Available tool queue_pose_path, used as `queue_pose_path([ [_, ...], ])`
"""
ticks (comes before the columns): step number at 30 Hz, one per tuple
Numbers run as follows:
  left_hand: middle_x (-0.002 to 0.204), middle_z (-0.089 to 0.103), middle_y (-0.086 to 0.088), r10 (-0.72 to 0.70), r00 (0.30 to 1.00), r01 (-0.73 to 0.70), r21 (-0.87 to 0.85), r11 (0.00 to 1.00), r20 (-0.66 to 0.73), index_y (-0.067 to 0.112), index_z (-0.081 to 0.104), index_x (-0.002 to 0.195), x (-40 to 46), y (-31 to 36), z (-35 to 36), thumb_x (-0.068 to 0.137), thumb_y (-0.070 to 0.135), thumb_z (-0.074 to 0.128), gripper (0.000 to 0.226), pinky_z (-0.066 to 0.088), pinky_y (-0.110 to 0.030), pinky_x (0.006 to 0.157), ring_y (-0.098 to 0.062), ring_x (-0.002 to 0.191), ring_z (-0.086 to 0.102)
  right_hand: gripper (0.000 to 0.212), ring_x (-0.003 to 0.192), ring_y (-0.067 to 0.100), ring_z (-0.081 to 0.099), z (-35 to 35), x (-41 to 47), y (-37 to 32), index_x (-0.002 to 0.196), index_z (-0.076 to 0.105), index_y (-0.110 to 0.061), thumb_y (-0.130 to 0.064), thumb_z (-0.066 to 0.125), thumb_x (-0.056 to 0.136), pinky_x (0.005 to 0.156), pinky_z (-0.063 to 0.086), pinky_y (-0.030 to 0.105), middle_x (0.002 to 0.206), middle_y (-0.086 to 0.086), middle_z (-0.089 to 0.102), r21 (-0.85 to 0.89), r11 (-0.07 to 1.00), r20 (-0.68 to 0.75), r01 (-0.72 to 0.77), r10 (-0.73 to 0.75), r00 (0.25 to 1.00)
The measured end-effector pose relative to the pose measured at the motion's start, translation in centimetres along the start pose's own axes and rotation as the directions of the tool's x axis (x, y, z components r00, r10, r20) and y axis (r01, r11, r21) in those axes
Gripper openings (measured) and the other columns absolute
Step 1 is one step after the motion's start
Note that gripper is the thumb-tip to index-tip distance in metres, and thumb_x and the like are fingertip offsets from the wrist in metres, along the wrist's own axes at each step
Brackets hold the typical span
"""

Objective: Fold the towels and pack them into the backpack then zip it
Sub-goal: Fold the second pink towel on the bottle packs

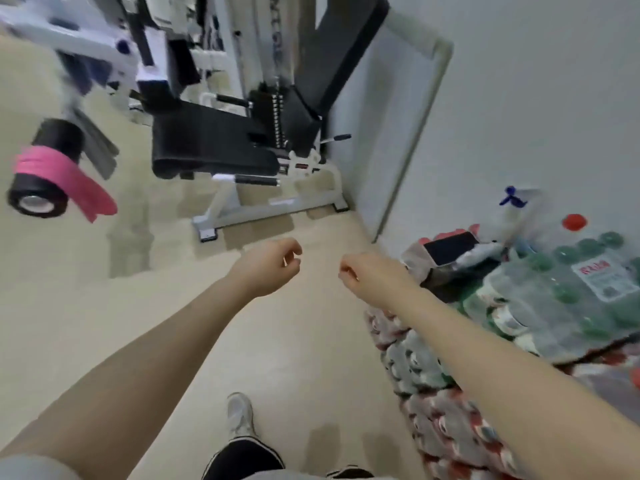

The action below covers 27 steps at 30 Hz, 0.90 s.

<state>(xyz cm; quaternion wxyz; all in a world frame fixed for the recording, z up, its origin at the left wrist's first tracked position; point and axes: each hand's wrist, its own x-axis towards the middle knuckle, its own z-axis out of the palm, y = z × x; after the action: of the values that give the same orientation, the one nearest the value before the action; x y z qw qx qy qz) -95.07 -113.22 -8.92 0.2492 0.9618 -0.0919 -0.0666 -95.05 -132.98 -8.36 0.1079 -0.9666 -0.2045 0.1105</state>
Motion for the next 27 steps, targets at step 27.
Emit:
queue_pose_path([
  [27,0.103,0.058,0.004,-0.653,0.701,0.587,-0.289,0.756,-0.286,0.015,0.056,0.115,-8.8,-58.5,-30.4,0.091,0.019,0.047,0.026,0.047,-0.031,0.081,-0.018,0.092,0.057,0.031,0.097,0.031,0.059,8.7,50.5,-54.5,0.12,0.049,-0.02,-0.031,0.038,0.093,0.076,0.05,0.037,0.109,0.005,0.064,-0.044,0.849,0.154,0.527,-0.515,0.843],
])
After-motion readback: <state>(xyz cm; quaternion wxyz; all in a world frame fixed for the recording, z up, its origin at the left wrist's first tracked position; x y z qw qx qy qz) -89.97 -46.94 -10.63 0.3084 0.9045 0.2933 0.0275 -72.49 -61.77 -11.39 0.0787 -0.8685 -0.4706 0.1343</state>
